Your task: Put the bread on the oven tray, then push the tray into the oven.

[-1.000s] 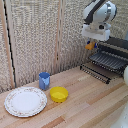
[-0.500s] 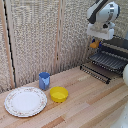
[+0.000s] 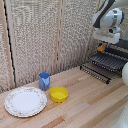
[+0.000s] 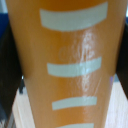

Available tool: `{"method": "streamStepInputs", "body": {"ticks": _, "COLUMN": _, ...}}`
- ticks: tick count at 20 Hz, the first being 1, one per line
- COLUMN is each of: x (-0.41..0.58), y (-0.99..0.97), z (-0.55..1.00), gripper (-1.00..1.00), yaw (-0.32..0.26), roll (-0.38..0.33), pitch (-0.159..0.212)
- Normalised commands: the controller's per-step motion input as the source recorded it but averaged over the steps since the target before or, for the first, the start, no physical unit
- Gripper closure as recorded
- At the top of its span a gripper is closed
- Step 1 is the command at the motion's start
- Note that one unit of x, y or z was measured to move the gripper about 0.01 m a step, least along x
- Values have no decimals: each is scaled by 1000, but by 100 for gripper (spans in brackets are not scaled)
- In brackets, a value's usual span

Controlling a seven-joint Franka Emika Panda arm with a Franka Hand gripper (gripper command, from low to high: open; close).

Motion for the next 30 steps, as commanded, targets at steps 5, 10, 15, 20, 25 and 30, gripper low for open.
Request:
{"method": "streamStepInputs", "body": {"ticks": 5, "x": 0, "y": -374, "z": -94, "gripper": 100, "yaw": 0, "roll": 32, "pitch": 4}}
{"method": "streamStepInputs", "body": {"ticks": 10, "x": 63, "y": -533, "z": -14, "gripper": 100, "yaw": 0, "roll": 51, "pitch": 0}}
{"method": "streamStepInputs", "body": {"ticks": 15, "x": 97, "y": -490, "z": 0, "gripper": -100, "yaw": 0, "roll": 83, "pitch": 8}}
{"method": "streamStepInputs", "body": {"ticks": 20, "x": -18, "y": 19, "z": -2, "gripper": -100, "yaw": 0, "roll": 0, "pitch": 0}}
{"method": "streamStepInputs", "body": {"ticks": 25, "x": -73, "y": 364, "z": 51, "gripper": -100, "yaw": 6, "roll": -65, "pitch": 0}}
{"method": "streamStepInputs", "body": {"ticks": 30, "x": -83, "y": 607, "z": 560, "gripper": -100, "yaw": 39, "roll": -32, "pitch": 0}}
